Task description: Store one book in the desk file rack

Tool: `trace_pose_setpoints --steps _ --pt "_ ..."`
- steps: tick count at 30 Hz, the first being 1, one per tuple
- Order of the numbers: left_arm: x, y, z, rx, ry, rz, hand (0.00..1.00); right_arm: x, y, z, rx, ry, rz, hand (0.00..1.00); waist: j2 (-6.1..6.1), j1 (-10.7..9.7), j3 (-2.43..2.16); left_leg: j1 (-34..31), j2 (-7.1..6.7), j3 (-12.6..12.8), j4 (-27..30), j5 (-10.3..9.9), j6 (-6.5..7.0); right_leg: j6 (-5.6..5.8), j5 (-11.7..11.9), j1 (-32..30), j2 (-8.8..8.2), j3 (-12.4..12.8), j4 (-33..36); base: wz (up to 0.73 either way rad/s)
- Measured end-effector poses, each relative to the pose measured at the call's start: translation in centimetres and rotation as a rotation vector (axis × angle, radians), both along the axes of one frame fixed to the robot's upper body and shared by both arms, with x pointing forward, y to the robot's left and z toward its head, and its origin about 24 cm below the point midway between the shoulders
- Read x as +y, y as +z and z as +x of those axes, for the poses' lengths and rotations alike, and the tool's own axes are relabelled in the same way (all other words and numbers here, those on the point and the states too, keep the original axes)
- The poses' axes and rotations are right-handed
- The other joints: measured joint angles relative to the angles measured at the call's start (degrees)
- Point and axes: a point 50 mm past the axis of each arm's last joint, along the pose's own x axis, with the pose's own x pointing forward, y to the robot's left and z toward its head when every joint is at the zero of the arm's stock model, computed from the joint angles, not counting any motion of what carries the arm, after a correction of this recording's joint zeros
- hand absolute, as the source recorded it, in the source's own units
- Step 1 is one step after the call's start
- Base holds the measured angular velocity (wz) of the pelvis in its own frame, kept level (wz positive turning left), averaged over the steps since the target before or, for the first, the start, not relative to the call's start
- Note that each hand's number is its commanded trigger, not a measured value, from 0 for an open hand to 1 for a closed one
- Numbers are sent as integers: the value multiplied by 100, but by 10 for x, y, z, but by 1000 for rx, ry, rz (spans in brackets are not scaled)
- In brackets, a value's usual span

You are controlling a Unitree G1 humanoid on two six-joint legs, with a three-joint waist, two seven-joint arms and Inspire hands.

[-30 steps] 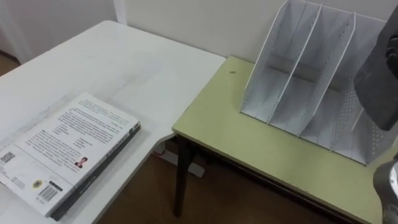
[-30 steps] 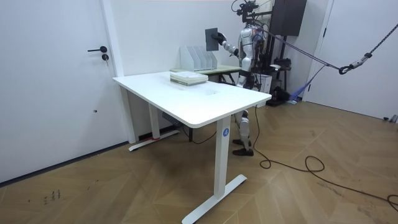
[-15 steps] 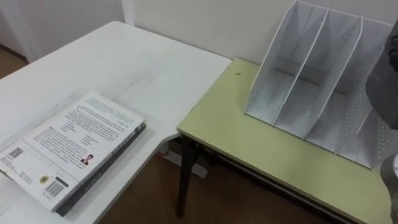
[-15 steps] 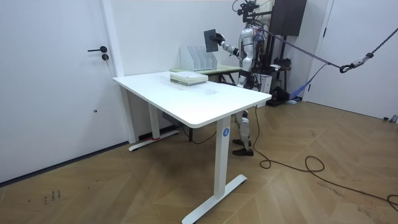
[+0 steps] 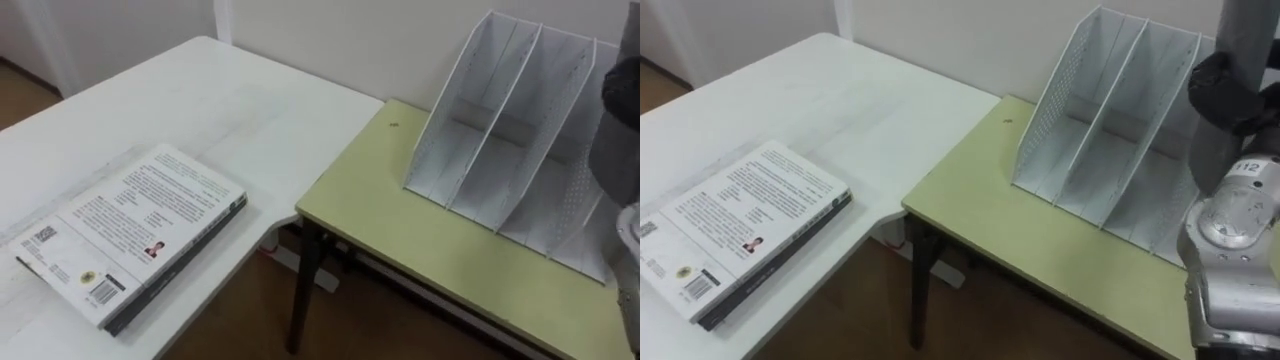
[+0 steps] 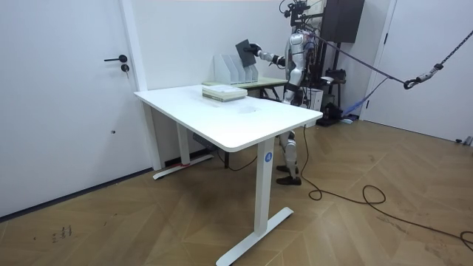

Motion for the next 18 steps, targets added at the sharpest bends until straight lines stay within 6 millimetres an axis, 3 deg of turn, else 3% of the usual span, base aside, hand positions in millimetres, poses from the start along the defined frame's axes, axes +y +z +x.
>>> trace_pose_setpoints --steps 6,14,18 --pt "0 0 2 -2 -7 2 0 -6 -11 7 78 -14 21 100 10 0 -5 -64 -1 -48 51 0 0 0 0 -13 -21 -115 5 6" --pt "3 1 2 1 -20 2 0 -11 -7 11 98 2 12 100 17 1 -20 -58 1 -45 72 0 0 -2 1 -16 -12 -99 10 0" --pt "6 2 0 6 -10 6 0 -18 -12 17 120 -2 99 100 -8 4 -38 -65 1 -66 90 0 0 -3 2 -6 -22 -108 15 0"
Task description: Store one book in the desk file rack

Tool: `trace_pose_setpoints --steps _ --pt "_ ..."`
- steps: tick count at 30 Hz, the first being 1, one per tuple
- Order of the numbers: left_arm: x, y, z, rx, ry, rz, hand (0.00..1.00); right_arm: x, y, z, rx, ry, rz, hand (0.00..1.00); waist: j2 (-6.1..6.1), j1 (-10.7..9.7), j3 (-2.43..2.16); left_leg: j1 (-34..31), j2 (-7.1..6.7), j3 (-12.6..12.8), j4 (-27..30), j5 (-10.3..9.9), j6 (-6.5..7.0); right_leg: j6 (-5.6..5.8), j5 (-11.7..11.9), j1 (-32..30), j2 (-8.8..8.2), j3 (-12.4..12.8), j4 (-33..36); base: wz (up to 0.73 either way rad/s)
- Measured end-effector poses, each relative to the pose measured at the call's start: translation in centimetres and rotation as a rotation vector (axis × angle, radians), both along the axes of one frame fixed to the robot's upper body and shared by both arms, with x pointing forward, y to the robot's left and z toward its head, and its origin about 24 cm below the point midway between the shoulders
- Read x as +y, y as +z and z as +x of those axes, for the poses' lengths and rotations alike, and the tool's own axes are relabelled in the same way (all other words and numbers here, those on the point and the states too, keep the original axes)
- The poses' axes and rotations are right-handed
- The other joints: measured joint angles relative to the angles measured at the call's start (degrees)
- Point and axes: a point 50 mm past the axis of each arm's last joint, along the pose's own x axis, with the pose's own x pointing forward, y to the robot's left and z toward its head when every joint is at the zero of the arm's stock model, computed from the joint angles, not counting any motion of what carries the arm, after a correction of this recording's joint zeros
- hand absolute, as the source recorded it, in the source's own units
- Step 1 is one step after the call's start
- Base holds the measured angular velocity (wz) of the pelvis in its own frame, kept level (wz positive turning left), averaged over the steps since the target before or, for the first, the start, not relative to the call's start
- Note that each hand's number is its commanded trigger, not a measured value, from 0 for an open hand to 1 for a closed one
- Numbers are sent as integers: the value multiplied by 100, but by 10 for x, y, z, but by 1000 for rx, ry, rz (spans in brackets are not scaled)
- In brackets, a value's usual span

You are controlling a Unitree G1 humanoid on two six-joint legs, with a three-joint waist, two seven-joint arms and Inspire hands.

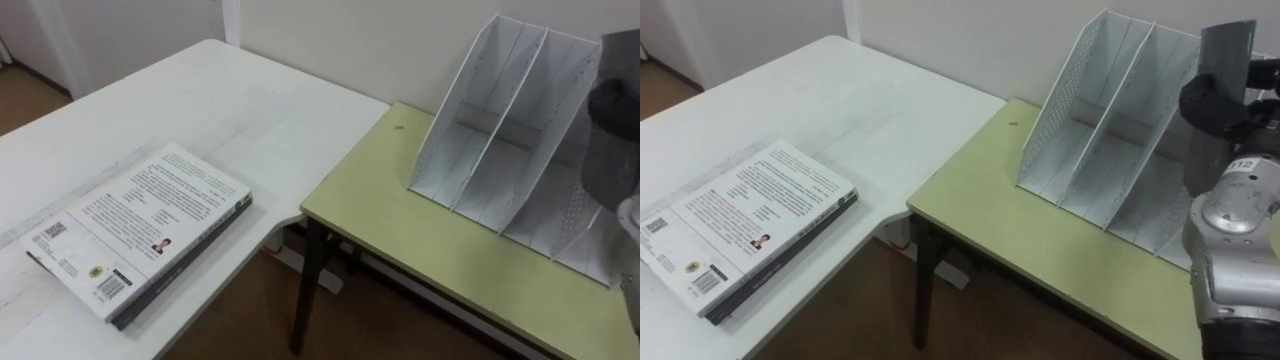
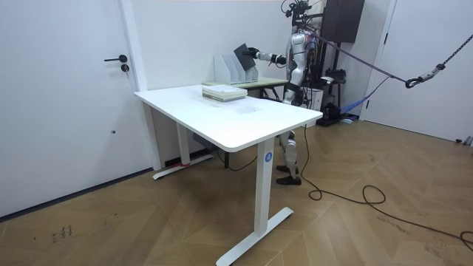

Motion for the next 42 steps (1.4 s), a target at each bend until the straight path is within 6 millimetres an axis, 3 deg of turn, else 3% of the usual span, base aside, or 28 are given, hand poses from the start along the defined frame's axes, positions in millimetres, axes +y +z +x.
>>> trace_pose_setpoints --steps 5,11,12,13,14,22,31,42 --pt "5 3 -2 -10 7 17 0 -13 -1 4 12 -22 101 100 -45 -46 -33 -60 -2 -96 32 0 0 -6 4 2 -18 -134 -7 10" --pt "8 4 -4 -7 25 18 0 -31 -2 3 21 -60 212 100 -73 -44 -33 -84 -4 -107 61 1 0 -6 4 14 -42 -226 4 6" --pt "8 4 -4 -5 26 20 0 -31 -2 3 18 -59 228 82 -76 -48 -31 -89 -4 -115 68 1 0 -6 4 17 -47 -256 4 3" --pt "9 4 -4 -1 31 22 0 -32 -2 3 13 -60 239 56 -78 -61 -30 -90 -5 -120 75 1 0 -6 4 24 -57 -308 4 3" --pt "9 4 -4 1 35 23 0 -33 -2 2 12 -63 243 0 -78 -60 -30 -90 -5 -121 78 1 0 -6 4 28 -59 -320 4 3" --pt "12 5 -4 14 46 39 0 -41 -4 0 15 -78 286 0 -88 -56 -20 -94 -6 -128 99 1 1 -3 2 59 -79 -429 -18 2" --pt "18 7 -2 7 28 64 0 -51 13 3 -13 -89 264 0 -82 -51 -19 -190 -3 -127 90 2 -1 -3 2 -38 -80 -466 -14 0" --pt "25 8 -3 13 31 95 0 -50 17 5 -27 -80 267 0 -91 -42 -17 -188 -3 -122 96 2 -1 -4 3 -36 -89 -472 -3 0"
